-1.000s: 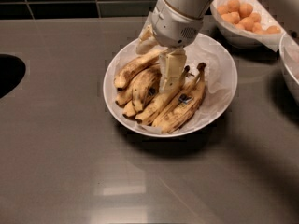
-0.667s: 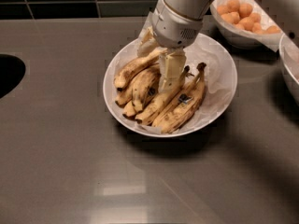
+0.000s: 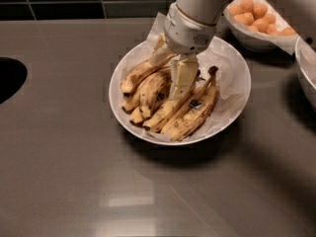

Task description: Pick banana from white bowl

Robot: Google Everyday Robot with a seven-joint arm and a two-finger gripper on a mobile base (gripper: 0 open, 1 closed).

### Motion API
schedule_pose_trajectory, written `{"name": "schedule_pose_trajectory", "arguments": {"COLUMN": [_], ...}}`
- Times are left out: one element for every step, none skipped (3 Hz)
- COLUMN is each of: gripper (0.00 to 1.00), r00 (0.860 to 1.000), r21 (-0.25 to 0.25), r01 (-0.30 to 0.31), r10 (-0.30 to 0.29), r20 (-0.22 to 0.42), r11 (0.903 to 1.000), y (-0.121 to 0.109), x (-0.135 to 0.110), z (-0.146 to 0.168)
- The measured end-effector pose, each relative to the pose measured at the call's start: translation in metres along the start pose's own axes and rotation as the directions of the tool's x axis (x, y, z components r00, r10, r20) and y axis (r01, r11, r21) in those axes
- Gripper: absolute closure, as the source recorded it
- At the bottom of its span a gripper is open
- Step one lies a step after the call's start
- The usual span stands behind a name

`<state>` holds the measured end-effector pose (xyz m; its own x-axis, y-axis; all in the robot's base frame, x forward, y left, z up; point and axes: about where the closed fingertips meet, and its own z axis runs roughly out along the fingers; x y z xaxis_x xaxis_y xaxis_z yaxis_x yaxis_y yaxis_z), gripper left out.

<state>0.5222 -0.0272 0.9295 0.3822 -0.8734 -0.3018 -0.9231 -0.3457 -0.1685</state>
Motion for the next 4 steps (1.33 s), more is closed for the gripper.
{"name": "schedule_pose_trajectory", "arguments": {"gripper": [0.35,0.35,0.36,0.37], "r00": [1.0,1.0,1.0,1.0], "r21": [-0.014,-0.028,-0.042,-0.046], "r01": [-0.011,-0.005,0.004,0.003], "r10": [0.011,0.004,-0.005,-0.004], "r20": [0.0,-0.005,-0.017,-0.02], "r11": [0.9998,0.9996,0.9991,0.9989], "y": [-0.001,-0.009,-0.019,-0.021], "x": [0.003,0.0,-0.004,-0.005], "z": [0.005,0.009,0.013,0.014]}}
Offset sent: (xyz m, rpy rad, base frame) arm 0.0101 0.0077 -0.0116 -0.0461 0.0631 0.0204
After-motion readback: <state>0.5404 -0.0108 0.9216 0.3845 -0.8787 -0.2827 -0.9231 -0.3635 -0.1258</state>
